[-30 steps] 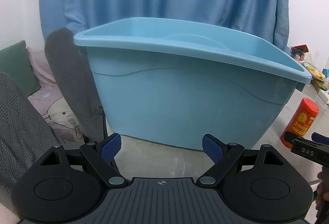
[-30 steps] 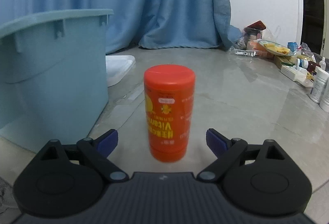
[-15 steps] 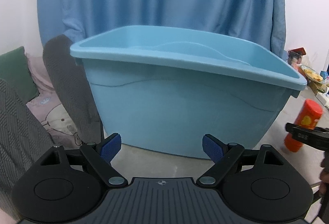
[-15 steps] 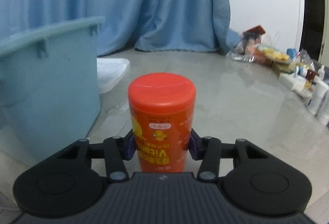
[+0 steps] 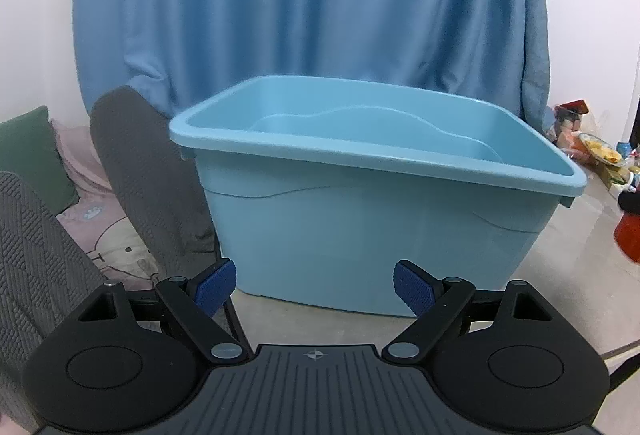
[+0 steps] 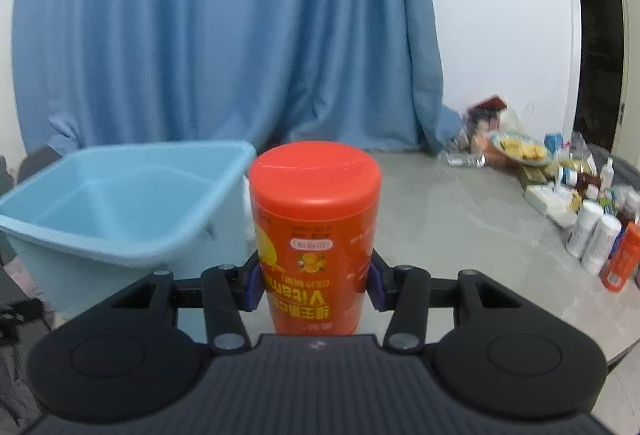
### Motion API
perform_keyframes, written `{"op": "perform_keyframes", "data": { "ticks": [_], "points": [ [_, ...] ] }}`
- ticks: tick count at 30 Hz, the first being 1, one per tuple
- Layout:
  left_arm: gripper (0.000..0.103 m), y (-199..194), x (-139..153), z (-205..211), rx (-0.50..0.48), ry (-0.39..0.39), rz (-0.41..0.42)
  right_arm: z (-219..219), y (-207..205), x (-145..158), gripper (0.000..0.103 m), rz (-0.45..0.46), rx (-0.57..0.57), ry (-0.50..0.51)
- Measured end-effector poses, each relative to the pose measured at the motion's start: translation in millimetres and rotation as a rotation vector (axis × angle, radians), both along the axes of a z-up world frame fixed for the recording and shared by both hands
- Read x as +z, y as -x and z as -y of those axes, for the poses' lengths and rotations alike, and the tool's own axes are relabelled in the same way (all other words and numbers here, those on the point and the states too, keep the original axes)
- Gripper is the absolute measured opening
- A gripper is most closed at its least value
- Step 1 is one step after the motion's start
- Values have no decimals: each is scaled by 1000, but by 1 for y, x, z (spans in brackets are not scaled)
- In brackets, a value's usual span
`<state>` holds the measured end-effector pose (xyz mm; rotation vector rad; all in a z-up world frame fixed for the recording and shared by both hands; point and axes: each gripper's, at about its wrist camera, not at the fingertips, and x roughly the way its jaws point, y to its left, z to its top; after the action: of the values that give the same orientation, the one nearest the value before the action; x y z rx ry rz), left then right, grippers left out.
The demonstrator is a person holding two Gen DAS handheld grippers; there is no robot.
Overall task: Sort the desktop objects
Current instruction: 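Carry the orange canister over the blue bin and release it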
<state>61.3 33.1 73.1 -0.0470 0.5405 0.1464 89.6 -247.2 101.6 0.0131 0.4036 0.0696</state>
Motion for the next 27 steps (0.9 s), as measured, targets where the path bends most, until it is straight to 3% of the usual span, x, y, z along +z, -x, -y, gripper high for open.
{"op": "perform_keyframes", "data": {
  "ticks": [7, 14, 27],
  "points": [
    [88, 9, 12, -15, 9, -4, 17, -19, 11, 30, 50, 41, 61, -16],
    [88, 13, 21, -23, 27, -5, 30, -51, -6, 49, 49, 89, 149, -24],
    [88, -1, 26, -30, 39, -24, 2, -122, -61, 28, 49, 36, 261, -9]
  ]
}}
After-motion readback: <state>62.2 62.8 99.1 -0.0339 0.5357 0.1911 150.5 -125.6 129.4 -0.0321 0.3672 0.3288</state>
